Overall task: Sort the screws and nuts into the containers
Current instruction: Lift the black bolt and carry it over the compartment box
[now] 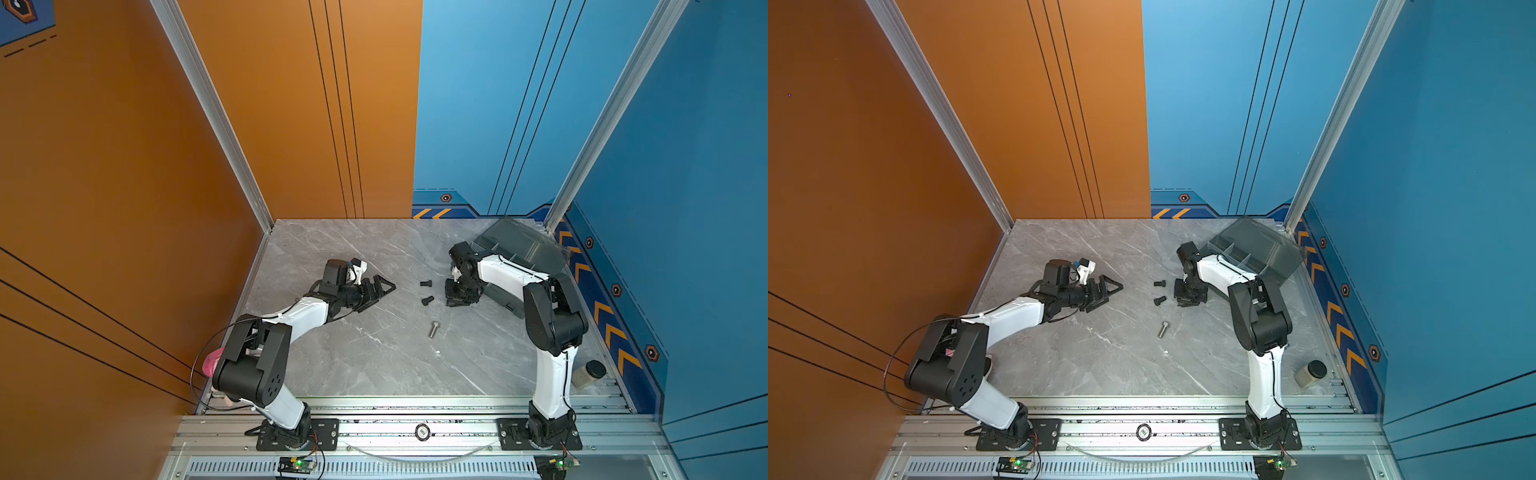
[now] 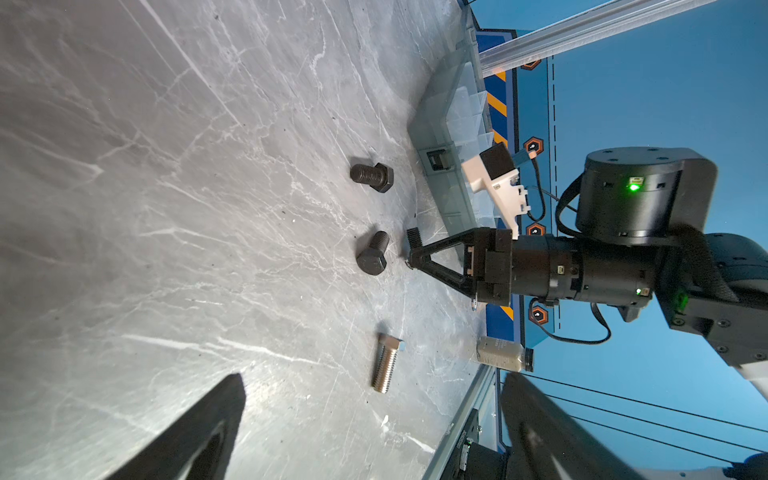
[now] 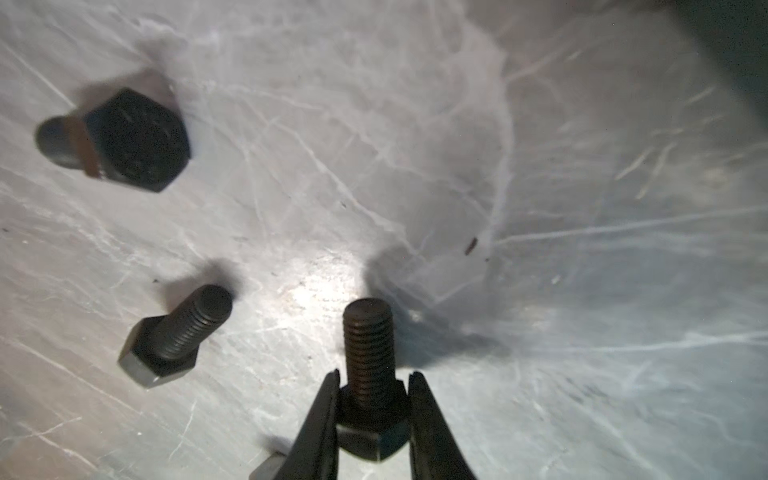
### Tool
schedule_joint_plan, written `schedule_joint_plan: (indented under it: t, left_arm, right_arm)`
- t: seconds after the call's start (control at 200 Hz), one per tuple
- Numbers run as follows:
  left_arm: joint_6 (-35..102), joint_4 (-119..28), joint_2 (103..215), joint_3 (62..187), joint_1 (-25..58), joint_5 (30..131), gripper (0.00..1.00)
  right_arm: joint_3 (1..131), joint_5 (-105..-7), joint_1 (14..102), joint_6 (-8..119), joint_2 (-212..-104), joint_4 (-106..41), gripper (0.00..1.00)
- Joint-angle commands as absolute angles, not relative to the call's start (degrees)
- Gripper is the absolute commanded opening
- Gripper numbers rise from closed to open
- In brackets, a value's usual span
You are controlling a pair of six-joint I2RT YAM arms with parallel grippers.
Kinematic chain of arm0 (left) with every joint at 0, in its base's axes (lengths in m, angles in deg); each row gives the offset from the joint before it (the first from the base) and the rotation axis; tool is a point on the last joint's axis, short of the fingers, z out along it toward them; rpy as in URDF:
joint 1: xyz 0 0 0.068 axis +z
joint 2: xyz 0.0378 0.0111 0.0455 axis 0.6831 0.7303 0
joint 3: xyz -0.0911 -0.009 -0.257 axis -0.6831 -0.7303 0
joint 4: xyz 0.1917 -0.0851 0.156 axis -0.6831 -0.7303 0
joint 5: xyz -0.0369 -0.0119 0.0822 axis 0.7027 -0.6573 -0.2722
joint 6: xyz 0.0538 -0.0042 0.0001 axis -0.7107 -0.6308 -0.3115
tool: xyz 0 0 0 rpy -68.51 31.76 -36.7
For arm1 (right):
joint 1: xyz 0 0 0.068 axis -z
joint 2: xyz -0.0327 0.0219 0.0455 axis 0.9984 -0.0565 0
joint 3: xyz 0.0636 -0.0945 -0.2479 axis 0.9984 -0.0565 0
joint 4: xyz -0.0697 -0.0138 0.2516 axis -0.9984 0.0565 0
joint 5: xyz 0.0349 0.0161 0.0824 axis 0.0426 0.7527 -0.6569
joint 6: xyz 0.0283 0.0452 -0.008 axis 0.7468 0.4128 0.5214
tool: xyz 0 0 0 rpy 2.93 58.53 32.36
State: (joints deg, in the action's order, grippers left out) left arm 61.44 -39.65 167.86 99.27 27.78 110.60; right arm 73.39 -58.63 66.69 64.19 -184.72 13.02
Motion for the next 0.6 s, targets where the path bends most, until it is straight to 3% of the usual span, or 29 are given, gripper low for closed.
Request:
schedule_joint_plan:
  t: [0.0, 0.265, 0.591]
  left_arm:
    - [60.7, -38.7, 166.5, 98.5, 28.4, 111.1, 0.98]
    - [60.6, -38.9, 166.3, 98.6, 28.5, 111.1, 0.98]
    - [60.5, -39.3, 166.1, 98.6, 28.5, 110.9, 0.98]
  right_arm:
    - [75.2, -60.9, 69.3, 62.4, -180.1, 12.9, 0.0]
    - [83.5, -58.6, 76.7, 60.4, -180.1, 15.5, 0.0]
    - [94.0, -57.6, 81.2, 60.1, -188.2, 18.3, 0.0]
